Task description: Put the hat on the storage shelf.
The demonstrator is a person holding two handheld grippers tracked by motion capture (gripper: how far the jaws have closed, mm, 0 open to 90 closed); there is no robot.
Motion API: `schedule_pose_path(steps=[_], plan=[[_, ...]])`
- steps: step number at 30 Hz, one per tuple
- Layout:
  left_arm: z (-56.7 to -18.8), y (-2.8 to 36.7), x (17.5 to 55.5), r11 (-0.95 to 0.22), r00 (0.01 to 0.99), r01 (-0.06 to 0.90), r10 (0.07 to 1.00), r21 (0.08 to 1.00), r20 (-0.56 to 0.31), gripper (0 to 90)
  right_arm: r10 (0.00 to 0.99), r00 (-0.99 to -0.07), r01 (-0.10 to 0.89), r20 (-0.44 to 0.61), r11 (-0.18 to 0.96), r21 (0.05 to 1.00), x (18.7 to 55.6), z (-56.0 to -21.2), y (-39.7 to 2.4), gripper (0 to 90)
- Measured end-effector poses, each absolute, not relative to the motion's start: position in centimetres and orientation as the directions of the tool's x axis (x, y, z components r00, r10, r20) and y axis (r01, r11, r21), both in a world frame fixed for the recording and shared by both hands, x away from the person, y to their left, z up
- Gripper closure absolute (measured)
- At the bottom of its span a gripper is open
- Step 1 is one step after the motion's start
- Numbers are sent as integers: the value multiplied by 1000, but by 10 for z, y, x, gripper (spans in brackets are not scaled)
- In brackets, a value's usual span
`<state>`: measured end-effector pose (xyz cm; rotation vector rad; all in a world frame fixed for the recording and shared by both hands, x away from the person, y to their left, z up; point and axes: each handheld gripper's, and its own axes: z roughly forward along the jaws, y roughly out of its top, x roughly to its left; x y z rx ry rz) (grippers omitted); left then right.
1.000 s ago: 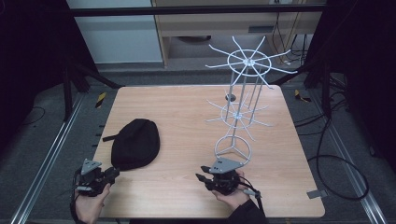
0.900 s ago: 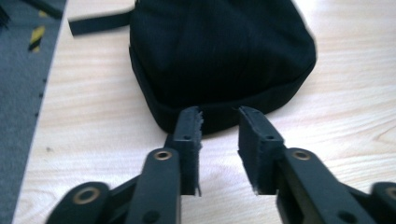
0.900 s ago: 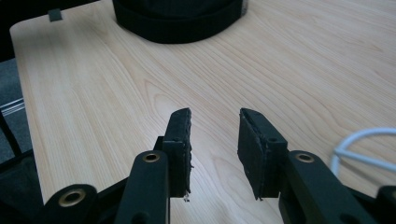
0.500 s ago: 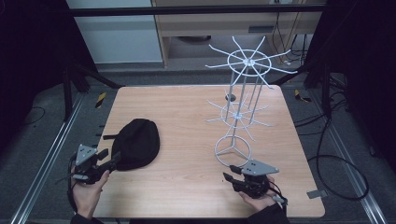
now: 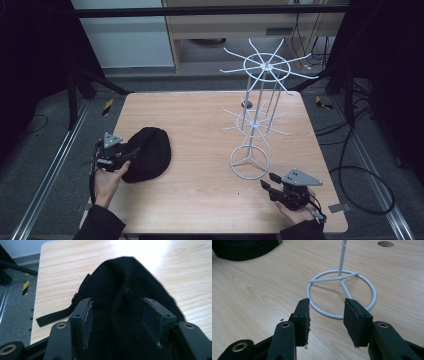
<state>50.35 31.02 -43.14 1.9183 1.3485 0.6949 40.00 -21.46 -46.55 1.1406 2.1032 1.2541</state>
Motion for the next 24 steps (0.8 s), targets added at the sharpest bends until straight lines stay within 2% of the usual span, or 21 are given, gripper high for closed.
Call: schedule_pose_path(steps=[4, 7, 13, 16, 19, 24], plan=[[-440, 308, 513, -256, 338, 609, 940, 751, 46, 435, 831, -554, 438, 44, 246, 865, 401, -467, -219, 547], [-446, 307, 518, -257, 344, 628, 938, 734, 35, 490, 835, -549, 438, 36, 250, 864, 402, -468, -220, 540], [-451, 308, 521, -218, 351, 658, 936, 721, -38, 727, 838, -543, 445, 41, 247, 861, 404, -469, -221, 535], [-446, 309, 516, -205, 354, 644, 934, 737, -49, 812, 841, -538, 453, 49, 240, 859, 405, -471, -222, 530], [-441, 308, 509, -203, 350, 631, 936, 748, -42, 849, 843, -536, 458, 51, 239, 856, 406, -473, -223, 524], [-428, 308, 497, -187, 363, 591, 930, 785, -52, 856, 846, -531, 459, 51, 236, 856, 406, -474, -224, 510]])
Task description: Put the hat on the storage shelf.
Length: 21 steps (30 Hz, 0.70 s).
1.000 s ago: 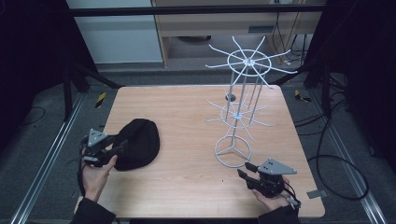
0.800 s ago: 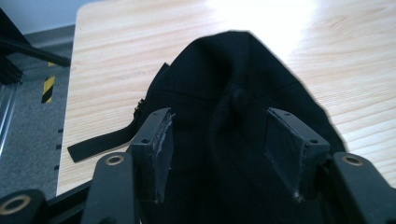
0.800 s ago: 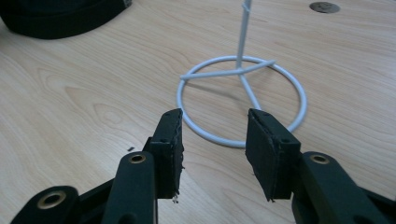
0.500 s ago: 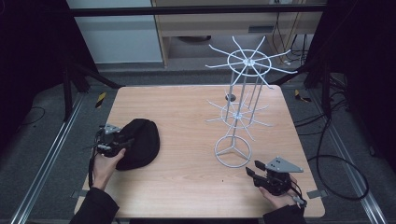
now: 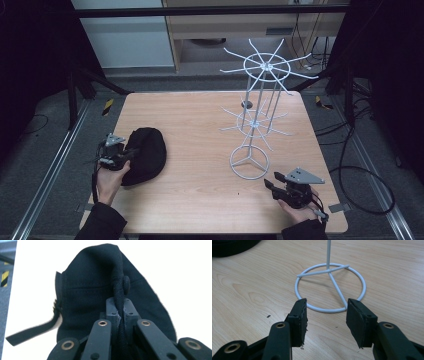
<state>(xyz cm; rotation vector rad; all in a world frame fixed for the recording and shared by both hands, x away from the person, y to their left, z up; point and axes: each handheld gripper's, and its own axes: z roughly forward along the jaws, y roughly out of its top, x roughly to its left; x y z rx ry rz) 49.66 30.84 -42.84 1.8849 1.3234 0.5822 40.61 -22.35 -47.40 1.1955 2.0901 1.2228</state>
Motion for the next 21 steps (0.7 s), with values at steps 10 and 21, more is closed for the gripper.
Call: schedule_pose_path(steps=[10, 21], plan=[[-387, 291, 466, -153, 470, 414, 880, 897, -67, 858, 859, -509, 455, 46, 224, 862, 407, -475, -227, 491], [-336, 266, 428, -67, 589, 217, 804, 974, -77, 858, 876, -479, 457, 51, 199, 867, 409, -475, -231, 466]])
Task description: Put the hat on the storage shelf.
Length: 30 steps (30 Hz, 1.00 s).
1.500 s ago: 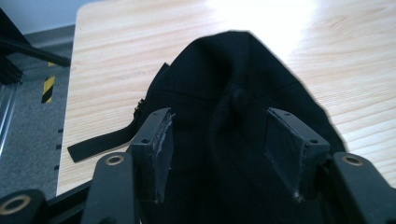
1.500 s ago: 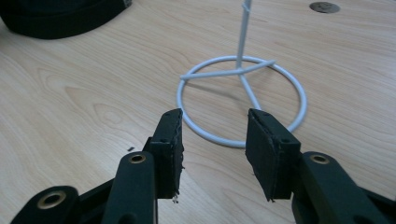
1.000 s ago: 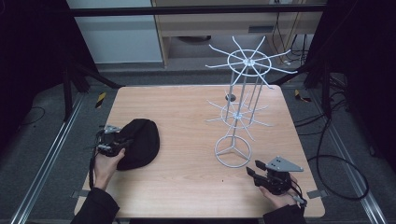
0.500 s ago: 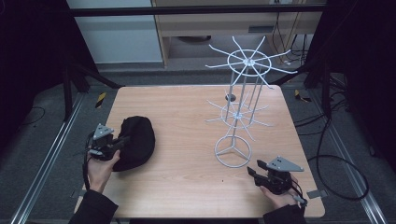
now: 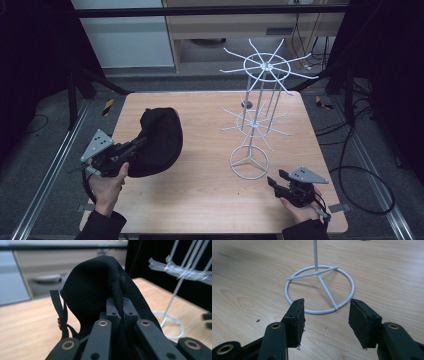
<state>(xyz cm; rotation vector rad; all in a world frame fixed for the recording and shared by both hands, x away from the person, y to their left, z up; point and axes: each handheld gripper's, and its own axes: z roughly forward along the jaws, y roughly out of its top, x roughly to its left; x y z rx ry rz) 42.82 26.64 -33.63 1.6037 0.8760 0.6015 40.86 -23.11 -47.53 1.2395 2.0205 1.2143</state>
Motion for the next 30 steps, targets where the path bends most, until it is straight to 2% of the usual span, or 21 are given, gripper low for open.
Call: schedule_pose_path(steps=[15, 30], plan=[[-281, 249, 409, 60, 692, 34, 719, 998, -67, 859, 884, -466, 454, 44, 197, 869, 410, -476, -231, 444], [-247, 228, 405, 119, 736, -56, 676, 991, -40, 859, 885, -464, 452, 40, 198, 870, 409, -477, -230, 434]])
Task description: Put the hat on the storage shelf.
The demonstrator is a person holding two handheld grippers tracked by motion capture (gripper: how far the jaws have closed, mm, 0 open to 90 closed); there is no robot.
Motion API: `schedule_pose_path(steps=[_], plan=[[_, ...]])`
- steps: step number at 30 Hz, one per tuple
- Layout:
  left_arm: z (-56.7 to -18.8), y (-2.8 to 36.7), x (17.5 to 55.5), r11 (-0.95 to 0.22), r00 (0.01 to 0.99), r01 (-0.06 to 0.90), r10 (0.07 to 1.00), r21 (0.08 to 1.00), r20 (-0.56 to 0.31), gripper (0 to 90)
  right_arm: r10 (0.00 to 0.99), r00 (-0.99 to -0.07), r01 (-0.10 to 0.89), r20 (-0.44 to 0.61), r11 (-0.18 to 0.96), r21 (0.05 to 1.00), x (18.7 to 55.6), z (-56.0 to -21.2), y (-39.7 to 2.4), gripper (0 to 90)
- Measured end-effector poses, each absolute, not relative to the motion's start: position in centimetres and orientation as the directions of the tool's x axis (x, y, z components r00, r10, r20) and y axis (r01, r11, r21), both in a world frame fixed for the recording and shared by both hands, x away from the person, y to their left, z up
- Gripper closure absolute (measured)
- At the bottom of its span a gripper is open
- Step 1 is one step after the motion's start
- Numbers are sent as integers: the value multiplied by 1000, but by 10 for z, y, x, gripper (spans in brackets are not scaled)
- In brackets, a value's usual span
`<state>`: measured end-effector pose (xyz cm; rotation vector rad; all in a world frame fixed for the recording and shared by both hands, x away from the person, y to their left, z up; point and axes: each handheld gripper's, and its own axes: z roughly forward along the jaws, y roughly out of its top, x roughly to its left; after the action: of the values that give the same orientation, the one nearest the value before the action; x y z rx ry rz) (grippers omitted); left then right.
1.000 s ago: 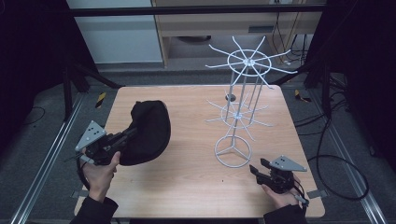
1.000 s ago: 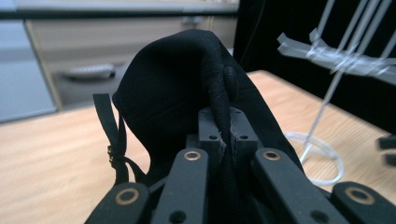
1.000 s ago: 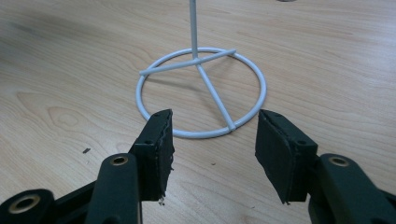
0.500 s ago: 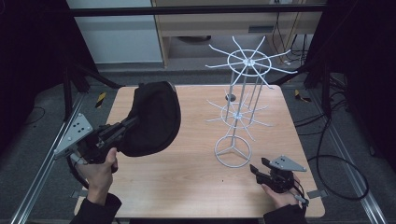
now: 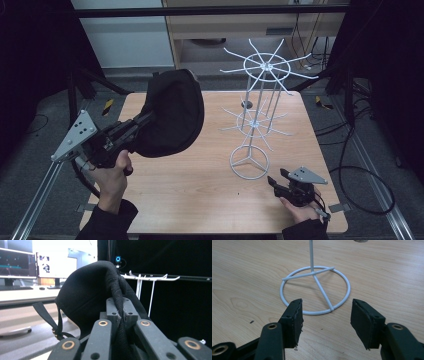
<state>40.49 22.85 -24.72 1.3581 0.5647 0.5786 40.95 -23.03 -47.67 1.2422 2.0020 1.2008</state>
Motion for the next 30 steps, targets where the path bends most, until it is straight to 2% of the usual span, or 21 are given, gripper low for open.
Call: schedule_pose_path(steps=[16, 30], plan=[[-214, 203, 399, 180, 774, -137, 634, 974, -8, 859, 885, -465, 445, 30, 205, 872, 410, -477, -230, 432], [-210, 174, 413, 179, 808, -138, 589, 974, 6, 859, 884, -468, 447, 29, 208, 870, 410, -478, -230, 431]])
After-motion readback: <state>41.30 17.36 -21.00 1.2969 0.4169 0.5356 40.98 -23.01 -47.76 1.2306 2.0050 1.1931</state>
